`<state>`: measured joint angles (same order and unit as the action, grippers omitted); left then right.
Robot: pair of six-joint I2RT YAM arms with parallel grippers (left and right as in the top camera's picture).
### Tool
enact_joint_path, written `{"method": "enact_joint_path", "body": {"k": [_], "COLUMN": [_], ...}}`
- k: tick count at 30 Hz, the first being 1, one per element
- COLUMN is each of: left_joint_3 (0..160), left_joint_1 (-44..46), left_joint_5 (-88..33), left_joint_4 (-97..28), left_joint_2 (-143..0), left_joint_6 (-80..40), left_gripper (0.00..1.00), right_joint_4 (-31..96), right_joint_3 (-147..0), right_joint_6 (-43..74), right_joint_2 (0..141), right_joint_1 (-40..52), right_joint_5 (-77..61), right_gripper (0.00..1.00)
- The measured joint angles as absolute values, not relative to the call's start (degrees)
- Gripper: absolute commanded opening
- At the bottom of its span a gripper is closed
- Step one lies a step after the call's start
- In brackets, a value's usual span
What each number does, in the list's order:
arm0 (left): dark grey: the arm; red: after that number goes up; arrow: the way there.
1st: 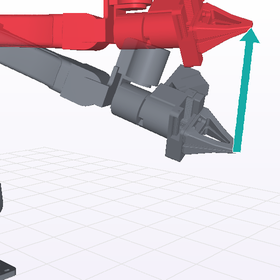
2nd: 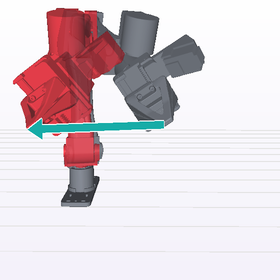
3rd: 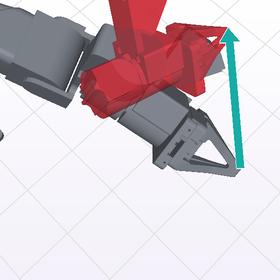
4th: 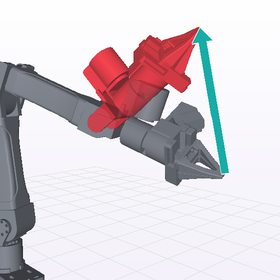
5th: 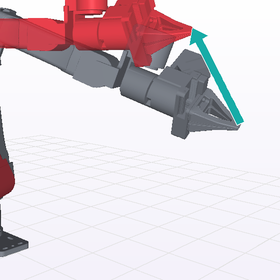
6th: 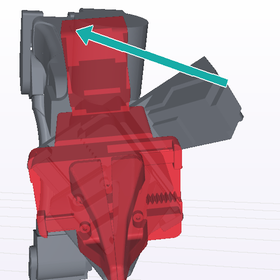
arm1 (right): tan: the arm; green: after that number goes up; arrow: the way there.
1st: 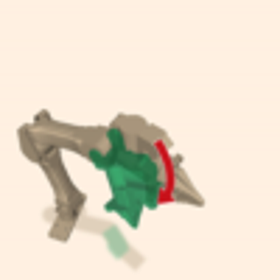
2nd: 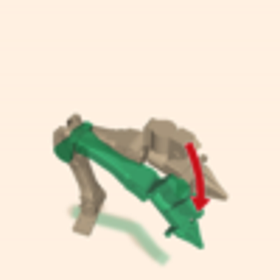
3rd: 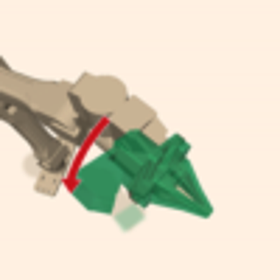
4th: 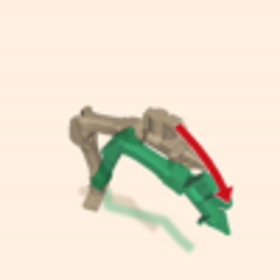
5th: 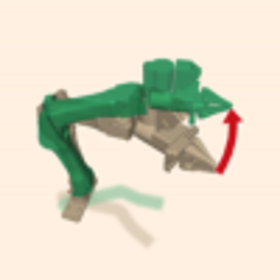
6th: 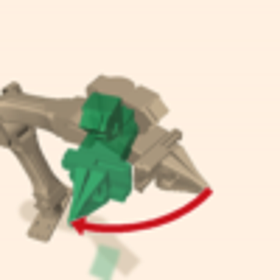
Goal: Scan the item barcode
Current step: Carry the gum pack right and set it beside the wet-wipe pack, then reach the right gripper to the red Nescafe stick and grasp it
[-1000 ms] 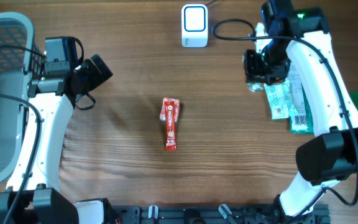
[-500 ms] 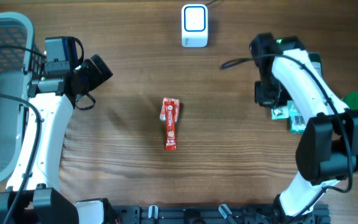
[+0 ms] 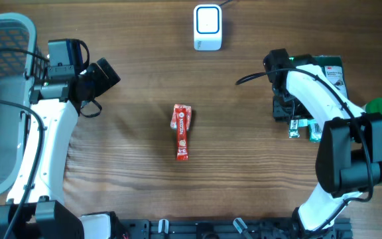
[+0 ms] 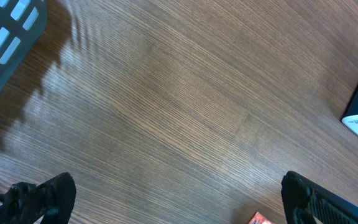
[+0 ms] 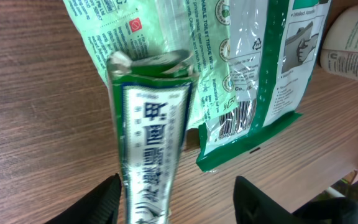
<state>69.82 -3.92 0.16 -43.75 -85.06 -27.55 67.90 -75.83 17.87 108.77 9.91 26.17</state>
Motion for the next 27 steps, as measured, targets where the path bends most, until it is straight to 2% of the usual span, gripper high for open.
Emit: {"method": "enact_joint_path", "body": {"k": [6, 19, 27], "left_joint_3": [69.82, 69.82, 69.82], "left_joint_1": [-3.92, -3.92, -3.92], "left_joint_5": [0.16, 0.16, 0.16], "left_joint_4": [-43.77, -43.75, -43.75], "left_joint_2": [-85.06, -85.06, -85.06], "left_joint_6": [-27.53, -27.53, -27.53], "left_gripper": [1.0, 1.0, 1.0], "right_joint_4": [64.97, 58.87, 52.73], "right_joint_3": [-75.83, -75.83, -75.61], "right_joint_6": [17.91, 16.14, 15.53], "right_joint_2": [108.77, 108.77, 108.77], "right_joint_1": [9.91, 9.91, 11.49], "right_joint_5": [24.23, 8.21, -15.09], "right_gripper": [0.62, 0.61, 0.51]}}
